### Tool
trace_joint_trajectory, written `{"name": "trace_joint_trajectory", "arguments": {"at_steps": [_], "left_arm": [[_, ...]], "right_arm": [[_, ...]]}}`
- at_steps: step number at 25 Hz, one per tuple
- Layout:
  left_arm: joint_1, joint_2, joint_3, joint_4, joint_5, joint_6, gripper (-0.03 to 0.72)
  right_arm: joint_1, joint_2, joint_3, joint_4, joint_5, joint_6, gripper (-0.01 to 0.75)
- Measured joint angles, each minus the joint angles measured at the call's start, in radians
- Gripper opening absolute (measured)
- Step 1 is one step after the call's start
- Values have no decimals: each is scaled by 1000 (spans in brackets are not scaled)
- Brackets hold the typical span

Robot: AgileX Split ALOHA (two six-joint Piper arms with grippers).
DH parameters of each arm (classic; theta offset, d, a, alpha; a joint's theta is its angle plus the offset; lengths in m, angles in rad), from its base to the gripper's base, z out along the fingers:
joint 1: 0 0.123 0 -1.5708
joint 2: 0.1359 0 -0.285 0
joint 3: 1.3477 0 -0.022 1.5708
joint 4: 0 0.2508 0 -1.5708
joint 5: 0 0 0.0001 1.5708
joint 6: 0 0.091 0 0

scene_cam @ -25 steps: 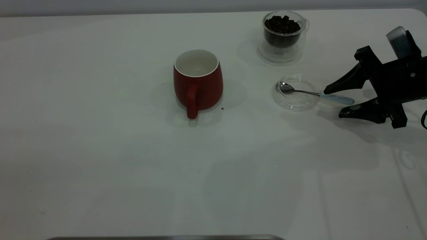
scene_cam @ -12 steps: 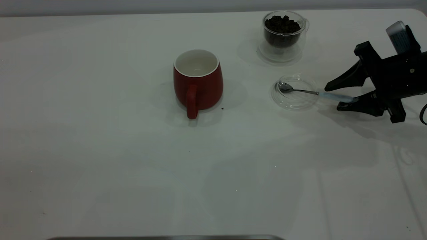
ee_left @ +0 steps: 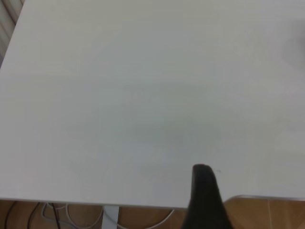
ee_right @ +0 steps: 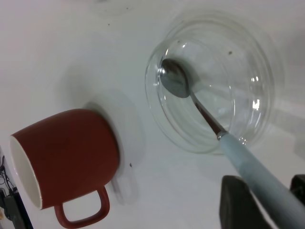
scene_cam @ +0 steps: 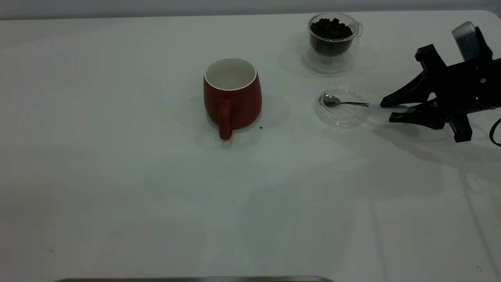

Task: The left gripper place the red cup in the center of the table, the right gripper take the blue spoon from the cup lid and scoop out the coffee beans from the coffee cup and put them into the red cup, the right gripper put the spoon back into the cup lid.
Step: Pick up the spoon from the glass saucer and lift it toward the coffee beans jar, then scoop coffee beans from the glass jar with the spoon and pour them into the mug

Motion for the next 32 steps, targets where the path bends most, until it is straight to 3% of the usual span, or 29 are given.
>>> {"name": "trace_joint_trajectory", "arguments": {"at_steps": [5,12,21,32], "left_arm": [[0,0,0,0,0,0,586],[0,0,0,0,0,-4,586],[0,0,0,0,0,-3,586],[0,0,0,0,0,-3,586]], "right_arm": [[0,0,0,0,12,-1,181],[-18,0,0,-9,73,-18,119],[-34,-33,0,-91,69,-7,115],[-36,-236,0,-316,-2,164,114]]}}
